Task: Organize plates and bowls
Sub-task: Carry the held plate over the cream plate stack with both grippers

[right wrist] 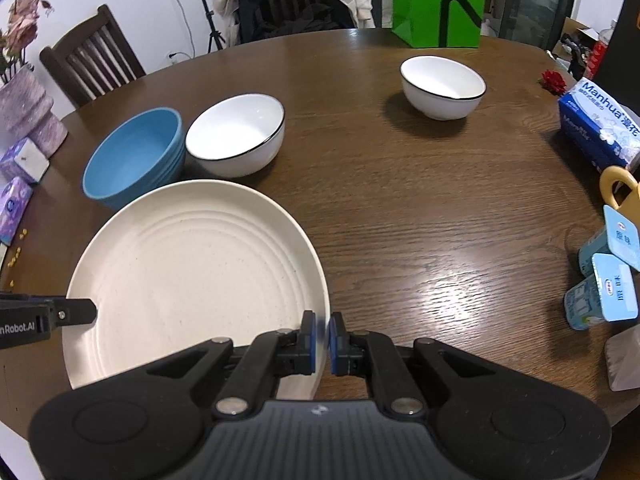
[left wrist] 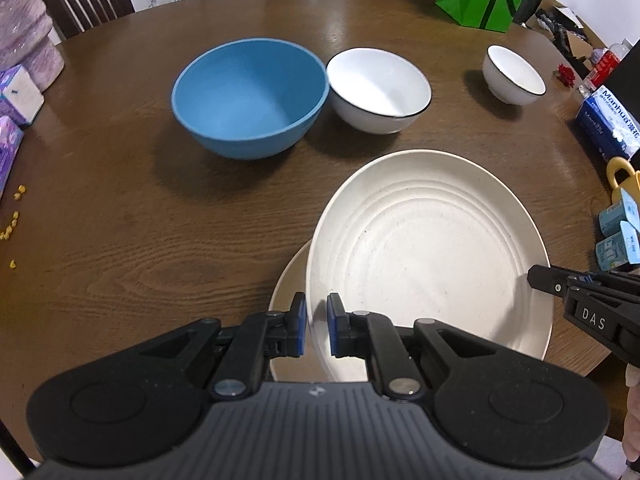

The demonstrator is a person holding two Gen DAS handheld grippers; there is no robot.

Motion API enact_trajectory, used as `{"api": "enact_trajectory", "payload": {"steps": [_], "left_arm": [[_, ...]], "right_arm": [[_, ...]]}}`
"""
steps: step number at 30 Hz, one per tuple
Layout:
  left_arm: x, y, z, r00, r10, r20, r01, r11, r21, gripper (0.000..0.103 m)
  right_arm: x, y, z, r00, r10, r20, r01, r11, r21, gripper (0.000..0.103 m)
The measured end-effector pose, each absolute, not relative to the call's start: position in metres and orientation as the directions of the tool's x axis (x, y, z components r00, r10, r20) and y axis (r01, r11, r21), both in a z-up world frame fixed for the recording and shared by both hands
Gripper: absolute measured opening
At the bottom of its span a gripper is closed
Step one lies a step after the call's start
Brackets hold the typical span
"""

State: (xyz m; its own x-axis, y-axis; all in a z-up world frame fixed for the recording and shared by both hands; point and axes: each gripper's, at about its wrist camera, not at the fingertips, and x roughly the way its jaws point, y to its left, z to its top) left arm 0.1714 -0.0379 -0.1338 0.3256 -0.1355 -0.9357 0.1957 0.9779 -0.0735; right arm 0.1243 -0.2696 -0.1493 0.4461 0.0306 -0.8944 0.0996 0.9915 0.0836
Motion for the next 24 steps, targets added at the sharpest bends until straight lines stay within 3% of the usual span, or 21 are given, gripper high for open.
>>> {"api": "enact_trajectory", "payload": {"steps": [24], "left_arm": [[0.16,-0.026,-0.157,0.284,-0.062,-0.957,0.179,0.984,-0.011,0.011]], "right_arm": [[0.128,-0.234,-0.181,0.401,-0.005,-0.916,0.003,1.0,-0.004,0.008]]}}
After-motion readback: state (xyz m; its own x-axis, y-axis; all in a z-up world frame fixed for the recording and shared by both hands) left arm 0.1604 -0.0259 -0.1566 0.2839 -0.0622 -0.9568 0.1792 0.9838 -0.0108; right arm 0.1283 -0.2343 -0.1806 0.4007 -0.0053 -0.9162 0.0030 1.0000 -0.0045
